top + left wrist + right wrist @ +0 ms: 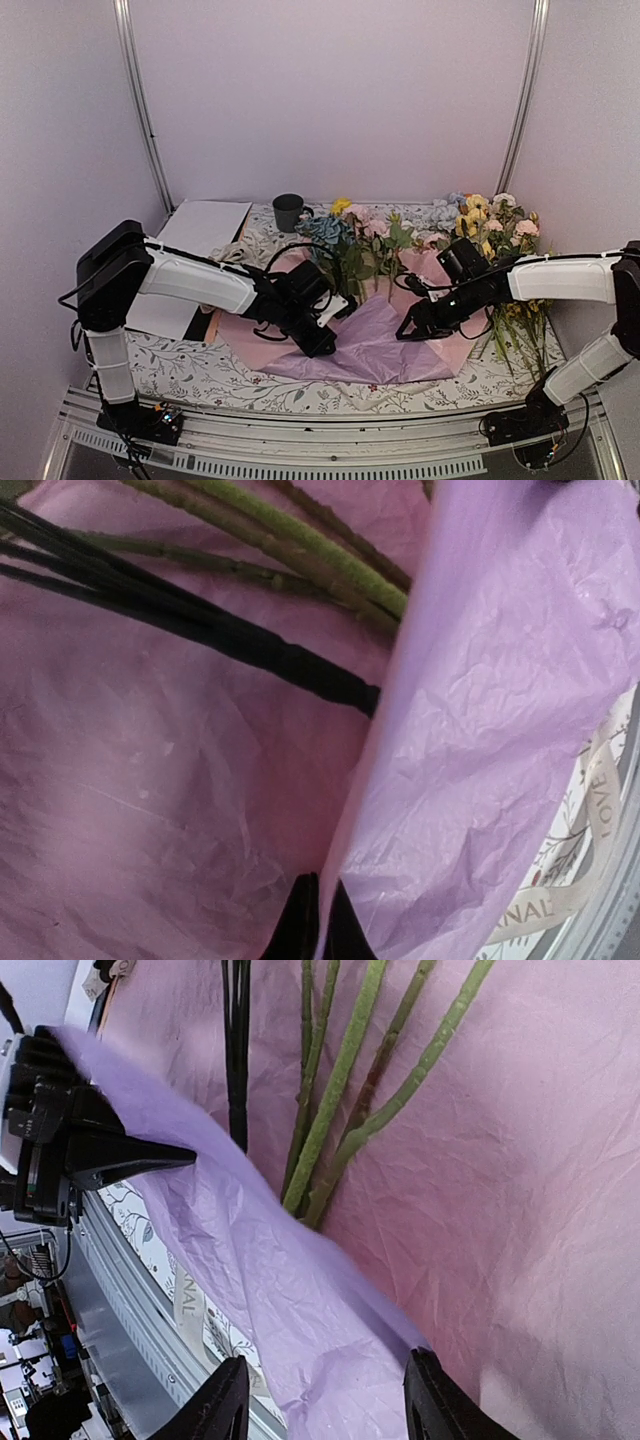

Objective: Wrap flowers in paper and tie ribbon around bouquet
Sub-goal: Press the fold line of the 1/4-folded wrapping paper.

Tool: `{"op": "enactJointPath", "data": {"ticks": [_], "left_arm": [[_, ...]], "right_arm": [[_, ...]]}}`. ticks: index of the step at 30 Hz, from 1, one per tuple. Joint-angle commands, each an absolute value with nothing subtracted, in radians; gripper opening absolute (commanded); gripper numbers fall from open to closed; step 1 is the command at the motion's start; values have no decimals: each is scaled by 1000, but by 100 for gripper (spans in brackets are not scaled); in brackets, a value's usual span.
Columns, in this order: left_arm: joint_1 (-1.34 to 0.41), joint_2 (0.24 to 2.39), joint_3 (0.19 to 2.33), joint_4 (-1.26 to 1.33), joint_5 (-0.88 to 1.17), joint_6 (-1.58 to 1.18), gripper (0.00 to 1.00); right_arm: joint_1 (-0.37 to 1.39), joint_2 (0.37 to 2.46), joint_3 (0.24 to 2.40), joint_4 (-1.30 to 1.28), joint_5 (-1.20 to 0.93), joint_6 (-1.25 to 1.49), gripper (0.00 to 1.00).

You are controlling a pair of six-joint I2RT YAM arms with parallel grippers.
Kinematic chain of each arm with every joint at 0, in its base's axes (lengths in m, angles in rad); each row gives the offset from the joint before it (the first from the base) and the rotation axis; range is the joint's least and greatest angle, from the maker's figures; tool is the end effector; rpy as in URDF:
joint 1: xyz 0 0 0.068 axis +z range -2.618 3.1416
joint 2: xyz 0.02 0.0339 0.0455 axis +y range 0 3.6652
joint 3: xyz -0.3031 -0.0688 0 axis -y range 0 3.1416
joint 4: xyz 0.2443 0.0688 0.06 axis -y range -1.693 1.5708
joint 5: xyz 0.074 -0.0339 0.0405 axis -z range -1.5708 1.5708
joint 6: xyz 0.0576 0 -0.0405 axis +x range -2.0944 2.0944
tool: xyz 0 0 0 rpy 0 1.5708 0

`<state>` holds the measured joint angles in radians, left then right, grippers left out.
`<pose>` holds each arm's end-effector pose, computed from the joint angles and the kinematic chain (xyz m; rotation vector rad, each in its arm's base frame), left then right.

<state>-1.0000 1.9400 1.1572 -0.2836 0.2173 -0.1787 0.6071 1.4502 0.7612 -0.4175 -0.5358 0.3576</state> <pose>0.2099 -0.3499 0.1524 1.1768 2.5077 -0.6477 0.2013 0.1757 0.1949 -0.5309 2.7673 0.9921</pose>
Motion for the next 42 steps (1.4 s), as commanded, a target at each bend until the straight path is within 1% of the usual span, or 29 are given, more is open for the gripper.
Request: {"op": "enactJointPath", "data": {"ticks": [1, 7, 10, 12, 17, 19, 23, 27, 29, 30, 32, 33, 36, 37, 38, 39, 40, 41, 42], "left_arm": [[-956, 1942, 1158, -362, 153, -136, 0], [-937, 1916, 1122, -312, 198, -146, 0], [-927, 1913, 1088, -249, 267, -175, 0], [-918, 1895, 1051, -194, 302, -211, 0], [-917, 1852, 988, -116, 339, -245, 0], [-916, 1864, 993, -130, 334, -239, 0], [-918, 1879, 1001, -152, 314, -234, 0], [-927, 1881, 1014, -154, 288, -235, 0], [-935, 1877, 1042, -190, 244, -238, 25], [-946, 1864, 1056, -214, 200, -237, 35], [-979, 1815, 1090, -265, 81, -231, 46], [-998, 1789, 1111, -300, 3, -229, 50], [-1084, 1726, 1208, -441, -235, -208, 55], [-1119, 1711, 1232, -466, -282, -196, 55], [-1146, 1696, 1236, -468, -284, -183, 54], [-1170, 1680, 1228, -449, -259, -174, 53], [-1183, 1667, 1208, -413, -181, -167, 51], [-1191, 1655, 1180, -367, -72, -169, 47], [-1192, 1647, 1143, -312, -12, -176, 42]], "right_arm": [[601, 1456, 764, -351, -593, 361, 55], [615, 1391, 867, -460, -577, 298, 53], [674, 1379, 874, -451, -641, 277, 52], [731, 1404, 844, -394, -714, 289, 49], [776, 1506, 801, -344, -680, 354, 43], [775, 1537, 792, -382, -611, 378, 41], [775, 1580, 783, -557, -362, 417, 38], [775, 1562, 727, -630, -263, 465, 38], [775, 1559, 702, -605, -274, 485, 38], [775, 1559, 697, -585, -306, 489, 38], [775, 1559, 698, -561, -332, 493, 38], [775, 1558, 707, -563, -323, 495, 37], [775, 1544, 740, -592, -280, 500, 37], [775, 1541, 753, -597, -279, 498, 37], [776, 1540, 759, -596, -285, 493, 37], [775, 1542, 765, -594, -294, 489, 37], [775, 1546, 768, -594, -304, 483, 37], [775, 1550, 771, -592, -313, 479, 37], [775, 1551, 772, -590, -317, 476, 37]]}}
